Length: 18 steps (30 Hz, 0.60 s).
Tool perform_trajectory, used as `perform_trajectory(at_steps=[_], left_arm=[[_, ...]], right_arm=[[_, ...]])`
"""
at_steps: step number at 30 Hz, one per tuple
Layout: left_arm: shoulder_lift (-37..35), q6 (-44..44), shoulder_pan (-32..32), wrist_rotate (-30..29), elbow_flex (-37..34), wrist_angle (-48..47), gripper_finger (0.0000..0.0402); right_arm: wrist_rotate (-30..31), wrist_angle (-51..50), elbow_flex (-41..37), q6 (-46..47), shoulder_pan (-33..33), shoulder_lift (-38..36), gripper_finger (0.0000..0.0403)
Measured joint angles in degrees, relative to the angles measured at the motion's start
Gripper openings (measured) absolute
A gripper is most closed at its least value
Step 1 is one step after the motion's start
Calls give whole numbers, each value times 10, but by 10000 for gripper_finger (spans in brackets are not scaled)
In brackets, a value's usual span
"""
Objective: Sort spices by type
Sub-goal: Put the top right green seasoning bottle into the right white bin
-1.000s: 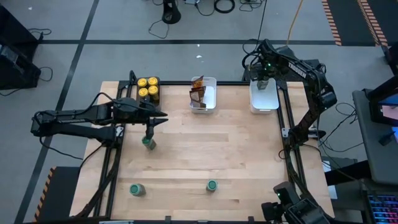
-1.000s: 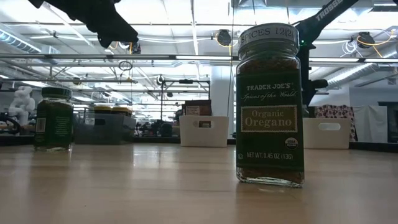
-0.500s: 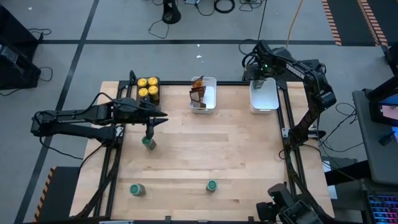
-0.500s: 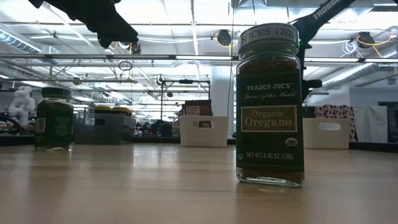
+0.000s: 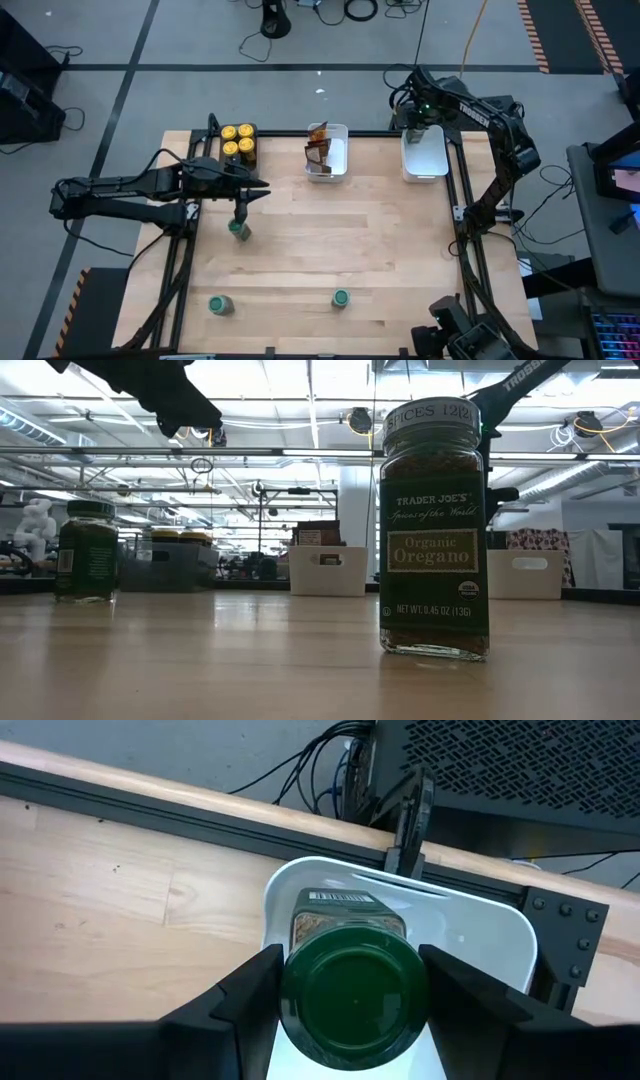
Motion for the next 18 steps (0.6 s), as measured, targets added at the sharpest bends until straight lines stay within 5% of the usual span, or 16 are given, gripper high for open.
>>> perform_trajectory(at_steps=[18], left_arm=[[0, 6, 0, 0, 0, 0, 105]], right_arm=[[-4, 22, -51, 5, 3, -1, 197]])
